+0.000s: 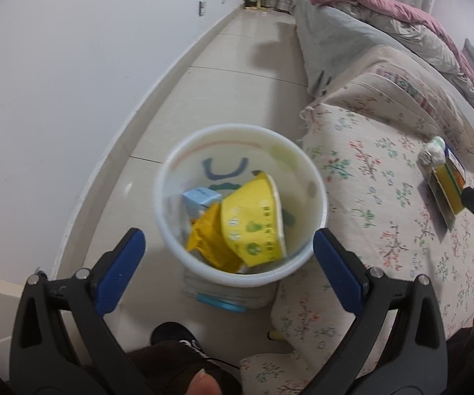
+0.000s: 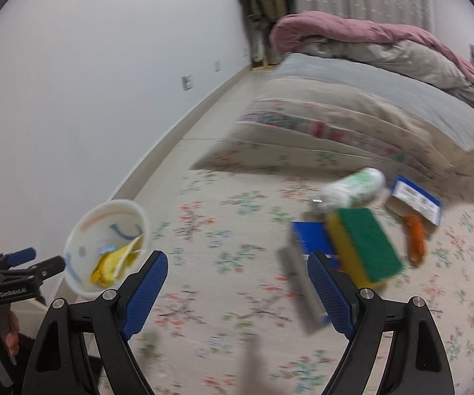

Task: Collect trash
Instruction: 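Grasp the green-and-yellow sponge with the right tool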

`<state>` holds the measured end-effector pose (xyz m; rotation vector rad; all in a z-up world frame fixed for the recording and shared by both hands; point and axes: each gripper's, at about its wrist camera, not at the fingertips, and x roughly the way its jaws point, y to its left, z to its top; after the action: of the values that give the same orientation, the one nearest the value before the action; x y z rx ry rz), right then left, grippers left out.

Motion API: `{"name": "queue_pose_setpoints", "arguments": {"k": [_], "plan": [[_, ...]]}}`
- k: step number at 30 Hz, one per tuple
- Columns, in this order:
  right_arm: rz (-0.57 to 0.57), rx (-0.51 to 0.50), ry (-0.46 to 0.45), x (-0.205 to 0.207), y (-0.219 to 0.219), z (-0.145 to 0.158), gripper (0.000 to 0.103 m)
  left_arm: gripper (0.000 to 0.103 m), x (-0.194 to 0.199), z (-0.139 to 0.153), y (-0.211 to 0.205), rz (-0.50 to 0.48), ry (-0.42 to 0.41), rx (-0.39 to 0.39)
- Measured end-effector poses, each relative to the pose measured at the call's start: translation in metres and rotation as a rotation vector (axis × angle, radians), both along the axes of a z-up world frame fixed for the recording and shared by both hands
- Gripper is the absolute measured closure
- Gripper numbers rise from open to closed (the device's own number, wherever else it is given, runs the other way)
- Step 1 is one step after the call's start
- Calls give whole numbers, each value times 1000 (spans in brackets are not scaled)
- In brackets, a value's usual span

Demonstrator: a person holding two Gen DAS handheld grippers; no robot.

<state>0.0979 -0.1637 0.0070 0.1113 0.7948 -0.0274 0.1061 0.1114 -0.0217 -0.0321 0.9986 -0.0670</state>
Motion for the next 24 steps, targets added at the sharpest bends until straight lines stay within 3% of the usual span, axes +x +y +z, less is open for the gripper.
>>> {"name": "queue_pose_setpoints", "arguments": {"k": [7,16,24], "plan": [[-117,-65,23,-10,-52,-12,15,1,1,-2,-29,-47,8,-8],[-196,59,46,-6,-108,-37,15,1,5,-9,-66,-105,30,-2],[-187,103,59,3,-122,-50,15,1,10,-15,-95,-151,42,14]]}}
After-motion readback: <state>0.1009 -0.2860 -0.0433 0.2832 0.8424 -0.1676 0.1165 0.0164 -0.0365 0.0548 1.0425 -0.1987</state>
